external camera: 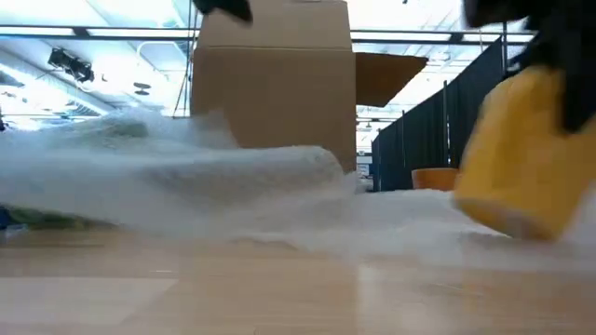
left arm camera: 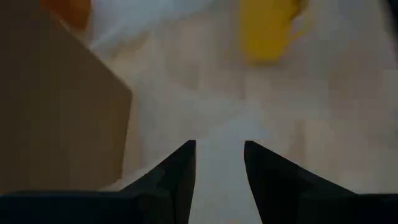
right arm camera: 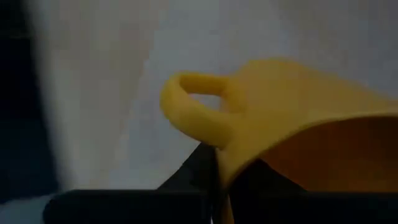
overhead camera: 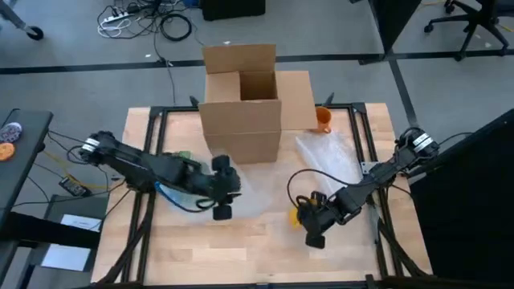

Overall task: Wrap mug
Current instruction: Wrap the yellow mug with the bubble wrap

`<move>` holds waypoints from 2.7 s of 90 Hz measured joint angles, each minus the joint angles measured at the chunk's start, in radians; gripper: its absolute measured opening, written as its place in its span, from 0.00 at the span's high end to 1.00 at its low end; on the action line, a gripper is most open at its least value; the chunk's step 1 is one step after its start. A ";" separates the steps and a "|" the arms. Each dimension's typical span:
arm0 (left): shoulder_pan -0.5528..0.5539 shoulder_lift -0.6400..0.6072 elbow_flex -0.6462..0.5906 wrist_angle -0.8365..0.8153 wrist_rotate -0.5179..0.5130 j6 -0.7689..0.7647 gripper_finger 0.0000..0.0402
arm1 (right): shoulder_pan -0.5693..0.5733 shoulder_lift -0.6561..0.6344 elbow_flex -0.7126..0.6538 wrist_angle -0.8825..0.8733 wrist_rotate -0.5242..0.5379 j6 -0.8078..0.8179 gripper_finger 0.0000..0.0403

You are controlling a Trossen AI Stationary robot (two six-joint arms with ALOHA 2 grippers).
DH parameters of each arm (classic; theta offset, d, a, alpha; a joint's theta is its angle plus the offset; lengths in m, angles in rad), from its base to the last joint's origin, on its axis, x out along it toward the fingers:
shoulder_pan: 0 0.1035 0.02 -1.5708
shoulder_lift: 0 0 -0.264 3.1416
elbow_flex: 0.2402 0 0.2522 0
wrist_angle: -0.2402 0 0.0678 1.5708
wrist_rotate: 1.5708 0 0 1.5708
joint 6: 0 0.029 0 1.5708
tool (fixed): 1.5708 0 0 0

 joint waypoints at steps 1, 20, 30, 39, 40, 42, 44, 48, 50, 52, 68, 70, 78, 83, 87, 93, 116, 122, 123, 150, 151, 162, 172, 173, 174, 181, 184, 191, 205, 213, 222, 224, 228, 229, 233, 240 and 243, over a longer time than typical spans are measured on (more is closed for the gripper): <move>0.000 0.007 -0.003 -0.001 0.000 0.000 0.70 | 0.007 0.000 0.000 0.008 -0.019 0.007 1.00; -0.002 0.095 -0.018 -0.032 0.071 0.001 0.70 | 0.098 0.000 0.011 -0.003 -0.127 0.138 1.00; -0.002 0.106 -0.018 -0.059 0.068 0.000 0.70 | 0.116 -0.001 0.011 -0.014 -0.158 0.223 1.00; -0.002 0.106 -0.019 -0.041 0.061 -0.013 0.70 | 0.124 -0.001 0.011 -0.003 -0.148 0.227 1.00; -0.002 0.106 -0.019 -0.036 0.061 -0.017 0.70 | 0.124 -0.001 0.011 -0.002 -0.147 0.224 1.00; -0.002 0.106 -0.022 -0.017 0.061 -0.024 0.70 | 0.124 -0.001 0.011 0.001 -0.145 0.218 1.00; -0.003 0.106 -0.027 0.007 0.065 -0.026 0.70 | 0.124 0.000 0.011 0.002 -0.140 0.211 1.00; -0.006 0.106 -0.044 0.061 0.085 -0.030 0.70 | 0.123 0.000 0.011 0.003 -0.120 0.195 1.00; -0.008 0.106 -0.056 0.088 0.097 -0.030 0.70 | 0.123 0.000 0.011 0.003 -0.109 0.186 1.00; -0.010 0.106 -0.069 0.118 0.112 -0.030 0.70 | 0.123 0.000 0.011 0.002 -0.099 0.178 1.00; -0.006 0.106 -0.238 0.386 0.135 -0.027 0.70 | 0.123 0.000 0.011 0.002 -0.068 0.153 1.00; 0.000 0.106 -0.262 0.416 0.128 -0.027 0.70 | 0.123 0.000 0.011 0.002 -0.066 0.153 1.00; 0.037 0.107 -0.340 0.486 0.047 -0.064 0.70 | 0.123 0.000 0.011 0.003 -0.061 0.153 1.00; 0.066 0.107 -0.382 0.525 0.025 -0.113 0.70 | 0.123 0.000 0.011 0.002 -0.059 0.152 1.00; 0.091 0.107 -0.417 0.552 0.039 -0.163 0.70 | 0.123 0.000 0.011 0.003 -0.059 0.152 1.00; 0.119 0.107 -0.482 0.603 0.107 -0.222 0.70 | 0.123 0.000 0.011 0.003 -0.057 0.151 1.00; 0.186 0.107 -0.620 0.634 0.051 -0.323 0.70 | 0.122 0.000 0.011 0.003 -0.033 0.134 1.00; 0.200 0.106 -0.614 0.559 -0.020 -0.330 0.70 | 0.122 0.000 0.011 0.003 -0.031 0.134 1.00; 0.202 0.106 -0.612 0.544 -0.031 -0.333 0.70 | 0.122 0.000 0.011 0.003 -0.031 0.134 1.00; 0.235 0.107 -0.416 -0.233 -0.392 -0.484 0.70 | 0.123 0.000 0.010 0.003 -0.031 0.133 1.00; 0.235 0.107 -0.405 -0.267 -0.403 -0.496 0.70 | 0.123 0.000 0.010 0.003 -0.031 0.133 1.00; 0.231 0.106 -0.274 -0.582 -0.466 -0.630 0.70 | 0.123 0.000 0.010 0.003 -0.027 0.132 1.00; 0.201 0.106 -0.158 -0.754 -0.463 -0.708 0.70 | 0.123 0.000 0.010 0.003 -0.015 0.126 1.00; 0.198 0.106 -0.146 -0.767 -0.461 -0.712 0.70 | 0.123 0.000 0.010 0.003 -0.014 0.126 1.00; 0.194 0.106 -0.135 -0.778 -0.460 -0.715 0.70 | 0.123 0.000 0.010 0.003 -0.013 0.126 1.00; 0.164 0.095 -0.070 -0.777 -0.446 -0.704 0.70 | 0.124 0.000 0.010 0.003 -0.010 0.126 1.00; 0.153 0.090 -0.045 -0.775 -0.437 -0.699 0.70 | 0.125 0.000 0.010 0.003 -0.010 0.127 1.00; 0.127 0.087 0.025 -0.778 -0.433 -0.695 0.70 | 0.126 0.000 0.010 0.003 -0.007 0.127 1.00; 0.062 0.087 0.153 -0.766 -0.436 -0.657 0.70 | 0.129 0.001 0.010 0.003 0.007 0.126 1.00; 0.019 0.087 0.213 -0.743 -0.450 -0.655 0.70 | 0.129 0.001 0.010 0.003 0.015 0.126 1.00; -0.036 0.087 0.247 -0.655 -0.470 -0.650 0.70 | 0.129 0.001 0.010 0.004 0.019 0.125 1.00; -0.048 0.087 0.248 -0.617 -0.473 -0.639 0.70 | 0.129 0.001 0.010 0.004 0.019 0.124 1.00; -0.073 0.086 0.245 -0.524 -0.478 -0.591 0.70 | 0.129 0.001 0.010 0.004 0.018 0.120 1.00; -0.081 0.086 0.242 -0.495 -0.480 -0.576 0.70 | 0.129 0.001 0.010 0.004 0.018 0.119 1.00; -0.106 0.087 0.223 -0.374 -0.480 -0.507 0.70 | 0.129 0.001 0.010 0.004 0.019 0.116 1.00; -0.144 0.103 0.176 -0.136 -0.465 -0.359 0.70 | 0.129 0.001 0.010 0.004 0.026 0.110 1.00; -0.155 0.114 0.152 -0.036 -0.449 -0.298 0.70 | 0.129 0.001 0.010 0.004 0.031 0.108 1.00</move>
